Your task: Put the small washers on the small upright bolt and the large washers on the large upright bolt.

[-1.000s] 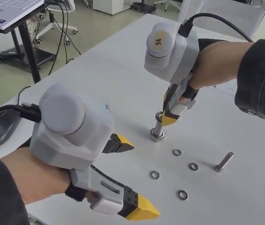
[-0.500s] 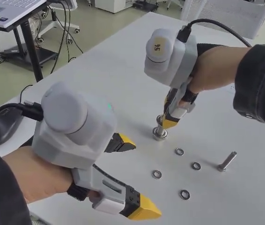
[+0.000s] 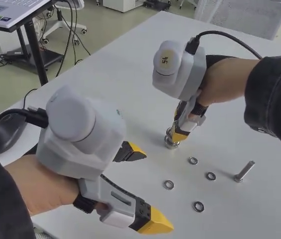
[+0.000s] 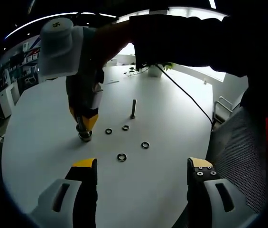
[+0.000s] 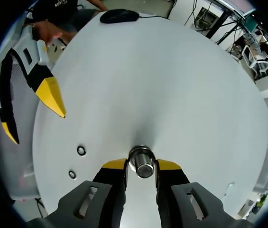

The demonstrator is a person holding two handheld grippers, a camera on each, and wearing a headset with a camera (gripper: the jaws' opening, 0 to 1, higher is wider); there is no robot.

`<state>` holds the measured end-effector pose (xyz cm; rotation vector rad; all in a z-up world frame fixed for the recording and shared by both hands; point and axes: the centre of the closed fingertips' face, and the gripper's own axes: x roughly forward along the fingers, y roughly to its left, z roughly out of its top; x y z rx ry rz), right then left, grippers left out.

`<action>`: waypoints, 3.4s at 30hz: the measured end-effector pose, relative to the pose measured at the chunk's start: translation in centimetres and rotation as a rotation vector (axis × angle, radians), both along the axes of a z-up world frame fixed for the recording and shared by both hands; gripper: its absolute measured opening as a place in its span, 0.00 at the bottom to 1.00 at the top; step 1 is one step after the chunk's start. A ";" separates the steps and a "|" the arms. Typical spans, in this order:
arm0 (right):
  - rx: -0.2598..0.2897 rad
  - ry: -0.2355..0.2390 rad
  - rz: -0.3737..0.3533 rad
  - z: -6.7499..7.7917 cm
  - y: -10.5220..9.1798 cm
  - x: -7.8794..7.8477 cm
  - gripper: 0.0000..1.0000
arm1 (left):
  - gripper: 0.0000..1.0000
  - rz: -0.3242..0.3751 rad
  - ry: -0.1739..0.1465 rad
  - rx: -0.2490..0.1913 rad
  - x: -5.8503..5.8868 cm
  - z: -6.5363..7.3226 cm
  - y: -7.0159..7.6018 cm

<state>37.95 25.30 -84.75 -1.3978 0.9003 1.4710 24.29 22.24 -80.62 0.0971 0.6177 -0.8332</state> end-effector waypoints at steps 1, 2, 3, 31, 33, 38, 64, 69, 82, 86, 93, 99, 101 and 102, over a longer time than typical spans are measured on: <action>-0.002 0.001 -0.002 -0.1 0.0 0.0 0.24 | 0.77 0.000 0.001 0.000 0.0 0.0 0.0; -0.003 -0.001 -0.001 -0.2 -0.1 0.1 0.24 | 0.77 0.000 0.001 0.000 0.1 0.0 0.0; -0.003 0.002 -0.002 -0.3 -0.1 0.1 0.24 | 0.77 -0.001 0.002 0.000 0.1 0.0 -0.1; -0.004 0.011 -0.017 -2.0 -0.5 0.7 0.27 | 0.77 -0.003 0.007 0.001 0.4 -0.3 -0.4; -0.004 0.014 -0.019 -2.1 -0.5 0.8 0.29 | 0.77 -0.004 0.008 0.001 0.4 -0.3 -0.4; 0.001 0.013 -0.026 -2.1 -0.7 1.0 0.30 | 0.77 -0.006 0.010 0.003 0.4 -0.4 -0.5; 0.009 0.025 -0.085 -1.4 -2.8 0.7 0.32 | 0.77 -0.013 0.012 0.006 0.1 -0.5 -0.6; 0.012 0.029 -0.099 -1.3 -3.3 0.8 0.32 | 0.77 0.004 0.006 0.002 0.4 -0.2 -0.2; 0.004 0.040 -0.130 -1.8 -5.0 0.7 0.32 | 0.77 -0.009 0.007 0.010 0.4 -0.2 -0.5; 0.001 0.046 -0.136 -2.1 -5.5 0.3 0.32 | 0.77 -0.006 0.006 0.009 0.5 -0.2 -0.4; 0.006 0.047 -0.141 -2.3 -5.9 0.0 0.30 | 0.77 -0.002 0.002 0.009 0.6 0.0 -0.3; 0.010 0.049 -0.146 -2.4 -5.9 0.0 0.28 | 0.77 -0.006 0.002 0.009 0.8 0.1 -0.2; 0.011 0.049 -0.148 -2.5 -5.9 0.0 0.27 | 0.77 -0.007 0.001 0.011 0.9 0.2 -0.2; 0.012 0.049 -0.147 -2.6 -5.8 0.0 0.27 | 0.77 -0.007 0.001 0.011 1.0 0.2 -0.2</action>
